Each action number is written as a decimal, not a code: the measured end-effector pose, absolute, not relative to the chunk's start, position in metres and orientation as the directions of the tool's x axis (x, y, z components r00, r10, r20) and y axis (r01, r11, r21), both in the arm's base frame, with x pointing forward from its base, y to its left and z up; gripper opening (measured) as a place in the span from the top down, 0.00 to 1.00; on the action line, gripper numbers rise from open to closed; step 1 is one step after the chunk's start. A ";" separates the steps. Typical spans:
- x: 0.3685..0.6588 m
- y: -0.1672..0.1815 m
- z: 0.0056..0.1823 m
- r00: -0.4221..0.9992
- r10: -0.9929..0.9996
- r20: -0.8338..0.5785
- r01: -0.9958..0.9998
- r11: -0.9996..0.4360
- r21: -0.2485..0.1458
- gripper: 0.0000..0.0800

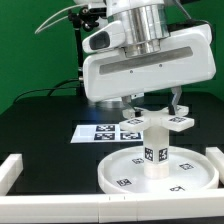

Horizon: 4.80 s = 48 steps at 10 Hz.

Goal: Assemble round table

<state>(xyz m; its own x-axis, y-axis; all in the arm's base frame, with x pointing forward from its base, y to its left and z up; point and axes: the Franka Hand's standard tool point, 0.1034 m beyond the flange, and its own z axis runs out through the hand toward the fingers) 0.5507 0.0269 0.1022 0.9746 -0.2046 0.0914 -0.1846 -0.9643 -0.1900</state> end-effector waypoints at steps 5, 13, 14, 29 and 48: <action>0.552 0.027 0.102 0.848 -0.528 0.040 -0.508 -0.832 -0.222 0.45; 0.552 0.031 0.102 0.453 -0.885 -0.112 -0.876 -0.418 -0.238 0.46; 0.552 0.031 0.102 0.382 -0.914 -0.134 -0.909 -0.345 -0.234 0.46; 0.556 0.034 0.132 0.115 -0.966 -0.233 -0.971 -0.060 -0.233 0.19; 0.553 0.046 0.125 0.985 0.147 0.095 0.152 -0.987 -0.048 0.19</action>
Offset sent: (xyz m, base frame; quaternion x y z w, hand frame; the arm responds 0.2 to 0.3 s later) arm 0.0000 0.0000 0.0000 0.0000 0.0000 0.1938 0.9810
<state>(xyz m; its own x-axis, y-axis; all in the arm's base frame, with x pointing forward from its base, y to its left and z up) 0.5531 0.0462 0.1245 0.9846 0.1471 0.0945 0.1521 -0.9872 -0.0483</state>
